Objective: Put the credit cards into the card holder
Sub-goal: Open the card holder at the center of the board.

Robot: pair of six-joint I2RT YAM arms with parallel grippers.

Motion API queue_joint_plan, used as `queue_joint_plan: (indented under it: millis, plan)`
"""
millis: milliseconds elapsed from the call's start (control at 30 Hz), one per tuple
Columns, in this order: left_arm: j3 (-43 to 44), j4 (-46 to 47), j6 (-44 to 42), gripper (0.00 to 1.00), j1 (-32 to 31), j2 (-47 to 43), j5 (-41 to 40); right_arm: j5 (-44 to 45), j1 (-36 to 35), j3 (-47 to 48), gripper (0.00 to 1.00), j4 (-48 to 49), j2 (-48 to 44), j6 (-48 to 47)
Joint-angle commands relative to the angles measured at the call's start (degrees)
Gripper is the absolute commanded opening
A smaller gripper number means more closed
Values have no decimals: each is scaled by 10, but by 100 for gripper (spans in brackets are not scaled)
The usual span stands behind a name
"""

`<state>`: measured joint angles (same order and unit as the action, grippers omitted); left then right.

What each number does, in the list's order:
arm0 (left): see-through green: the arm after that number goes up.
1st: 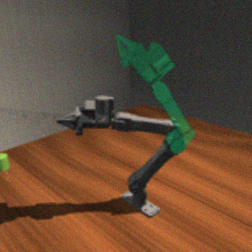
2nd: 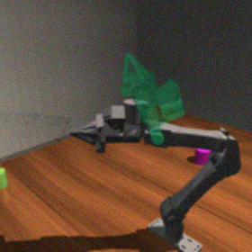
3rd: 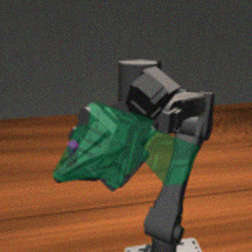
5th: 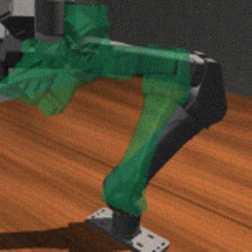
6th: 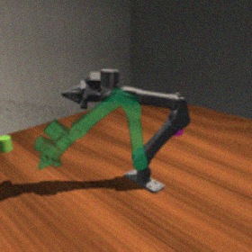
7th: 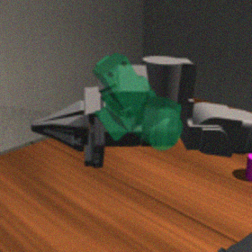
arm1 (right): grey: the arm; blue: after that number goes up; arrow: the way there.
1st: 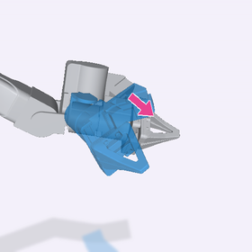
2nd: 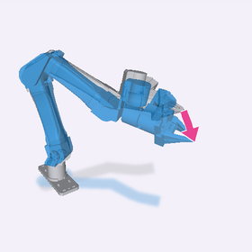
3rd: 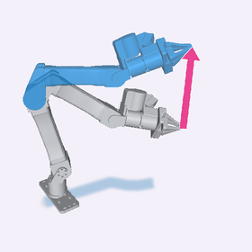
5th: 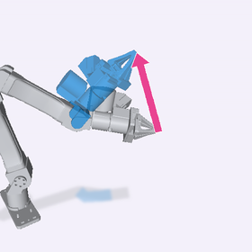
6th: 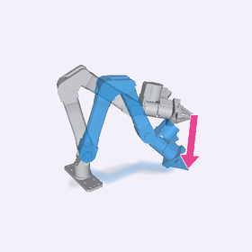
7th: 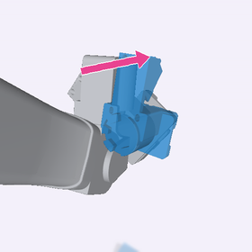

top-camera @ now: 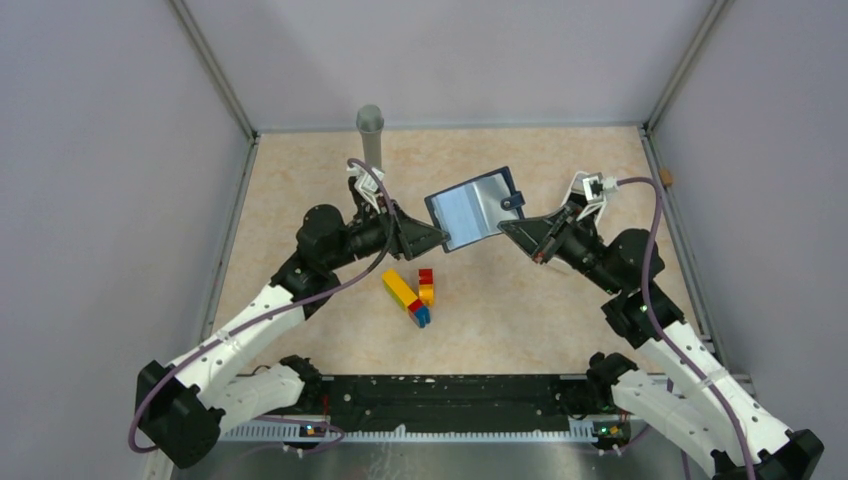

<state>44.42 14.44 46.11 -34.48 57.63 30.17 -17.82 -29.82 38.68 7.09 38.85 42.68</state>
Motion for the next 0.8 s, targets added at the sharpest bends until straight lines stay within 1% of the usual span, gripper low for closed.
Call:
queue_joint_plan:
  millis: [0,267,367,467,600,767]
  plan:
    - [-7,59,10,54,2,-18,15,-25,3,20,0,56,-8,19]
    - [-18,82,21,32,3,-23,22,-29,2,17,0,57,-4,26]
    - [-22,99,27,29,3,-25,34,-26,3,16,0,50,-1,27]
    - [-22,104,26,23,3,-24,37,-29,3,19,0,42,9,26]
    - [-21,106,26,17,4,-22,40,-43,3,18,0,47,24,29]
    - [-18,108,26,16,3,-15,34,-73,3,19,0,64,38,29]
